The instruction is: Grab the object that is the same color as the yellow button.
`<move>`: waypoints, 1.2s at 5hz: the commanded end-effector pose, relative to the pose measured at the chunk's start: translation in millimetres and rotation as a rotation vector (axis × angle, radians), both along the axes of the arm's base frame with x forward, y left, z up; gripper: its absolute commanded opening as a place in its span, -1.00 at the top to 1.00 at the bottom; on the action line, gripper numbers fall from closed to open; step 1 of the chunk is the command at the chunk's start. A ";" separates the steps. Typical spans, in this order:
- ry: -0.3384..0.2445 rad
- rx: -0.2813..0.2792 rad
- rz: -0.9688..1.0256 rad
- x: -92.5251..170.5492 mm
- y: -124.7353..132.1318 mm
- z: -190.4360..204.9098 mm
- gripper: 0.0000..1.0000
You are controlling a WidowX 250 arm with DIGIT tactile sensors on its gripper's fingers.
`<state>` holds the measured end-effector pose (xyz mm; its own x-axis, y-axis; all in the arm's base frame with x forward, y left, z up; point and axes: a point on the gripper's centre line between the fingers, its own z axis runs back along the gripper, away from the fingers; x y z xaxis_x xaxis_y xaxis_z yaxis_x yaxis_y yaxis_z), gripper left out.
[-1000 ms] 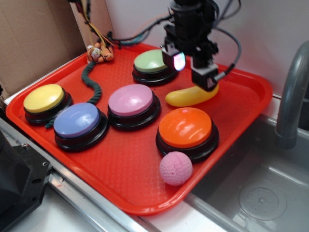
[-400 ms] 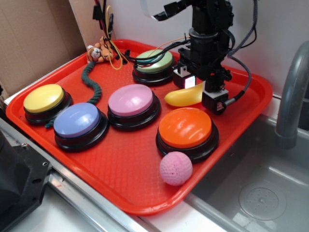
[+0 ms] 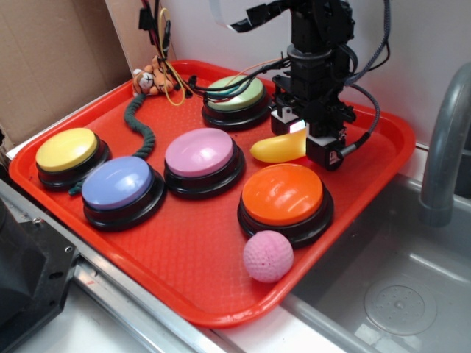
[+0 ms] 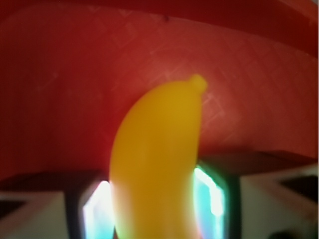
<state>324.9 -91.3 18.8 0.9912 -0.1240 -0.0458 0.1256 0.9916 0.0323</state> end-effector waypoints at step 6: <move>-0.165 -0.103 0.404 -80.5 127.4 147.6 1.00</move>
